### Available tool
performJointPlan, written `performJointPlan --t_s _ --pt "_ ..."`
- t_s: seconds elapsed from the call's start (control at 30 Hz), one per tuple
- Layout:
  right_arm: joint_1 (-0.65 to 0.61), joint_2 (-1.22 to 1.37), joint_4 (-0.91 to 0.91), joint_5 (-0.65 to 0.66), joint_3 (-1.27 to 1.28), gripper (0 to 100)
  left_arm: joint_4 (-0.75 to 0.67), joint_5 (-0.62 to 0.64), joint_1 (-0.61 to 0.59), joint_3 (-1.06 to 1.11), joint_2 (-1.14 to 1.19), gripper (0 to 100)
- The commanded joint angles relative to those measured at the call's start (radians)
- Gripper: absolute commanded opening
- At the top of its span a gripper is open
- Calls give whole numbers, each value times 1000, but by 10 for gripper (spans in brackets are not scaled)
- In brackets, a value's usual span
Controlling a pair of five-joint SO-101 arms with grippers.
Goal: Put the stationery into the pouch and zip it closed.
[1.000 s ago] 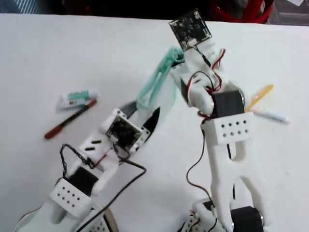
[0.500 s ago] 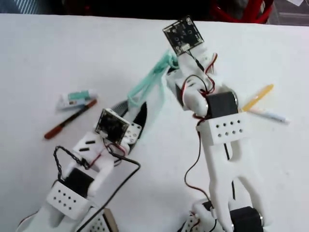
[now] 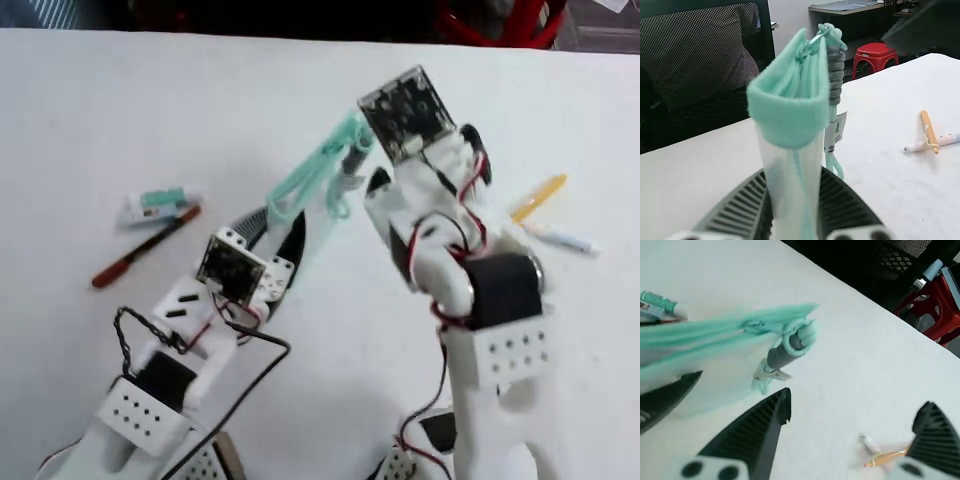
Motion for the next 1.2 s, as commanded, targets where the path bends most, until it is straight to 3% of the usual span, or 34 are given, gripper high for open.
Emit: performJointPlan --t_s 0.0,0.17,0.27,0.37,0.47,0.67,0.77,1.17 --pt "28 -84 65 64 -17 354 -20 2 -16 -6 -8 49" --pt "343 -2 -143 97 35 307 -15 2 -16 -3 -15 49" --pt "507 202 -315 104 72 265 -14 2 -16 -2 -13 49" --pt "602 469 -378 103 9 233 -18 2 -16 -2 -10 49" --pt "633 713 -358 66 -152 213 -20 2 -16 -2 -10 49" --pt "639 1148 -200 -308 -595 243 -15 0 -16 -2 -10 50" --pt "639 1346 -102 -436 -813 255 -15 0 -16 -2 -10 50" --pt "638 1936 54 -479 -1522 244 -20 0 -16 0 -8 50"
